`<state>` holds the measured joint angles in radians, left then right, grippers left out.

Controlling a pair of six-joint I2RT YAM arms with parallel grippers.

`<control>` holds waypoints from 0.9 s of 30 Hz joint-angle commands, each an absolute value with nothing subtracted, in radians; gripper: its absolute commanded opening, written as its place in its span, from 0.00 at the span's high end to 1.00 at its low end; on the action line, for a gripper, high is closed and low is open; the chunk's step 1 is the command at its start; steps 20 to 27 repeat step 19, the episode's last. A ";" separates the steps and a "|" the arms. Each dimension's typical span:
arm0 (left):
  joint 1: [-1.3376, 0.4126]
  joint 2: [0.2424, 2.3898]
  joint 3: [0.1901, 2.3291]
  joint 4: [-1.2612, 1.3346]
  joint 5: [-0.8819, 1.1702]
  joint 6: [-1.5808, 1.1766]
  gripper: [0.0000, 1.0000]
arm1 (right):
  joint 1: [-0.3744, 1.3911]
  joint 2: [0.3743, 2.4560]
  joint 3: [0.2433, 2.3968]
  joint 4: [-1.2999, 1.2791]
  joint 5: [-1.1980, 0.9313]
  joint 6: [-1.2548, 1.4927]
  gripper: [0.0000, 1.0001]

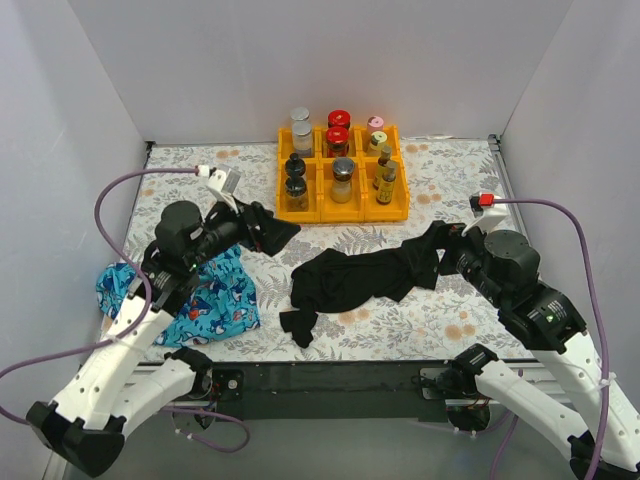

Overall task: Organize the condiment bottles
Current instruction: Reset both arms

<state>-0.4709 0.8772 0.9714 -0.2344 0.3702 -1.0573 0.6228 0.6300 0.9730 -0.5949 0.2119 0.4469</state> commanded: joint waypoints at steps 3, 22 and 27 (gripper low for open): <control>-0.474 0.738 0.873 -0.285 0.472 -1.124 0.02 | 0.621 0.612 1.022 -0.580 0.213 0.477 0.01; -0.474 0.719 0.893 -0.287 0.505 -1.158 0.02 | 0.621 0.581 1.008 -0.583 0.206 0.494 0.01; -0.474 0.719 0.893 -0.287 0.505 -1.158 0.02 | 0.621 0.581 1.008 -0.583 0.206 0.494 0.01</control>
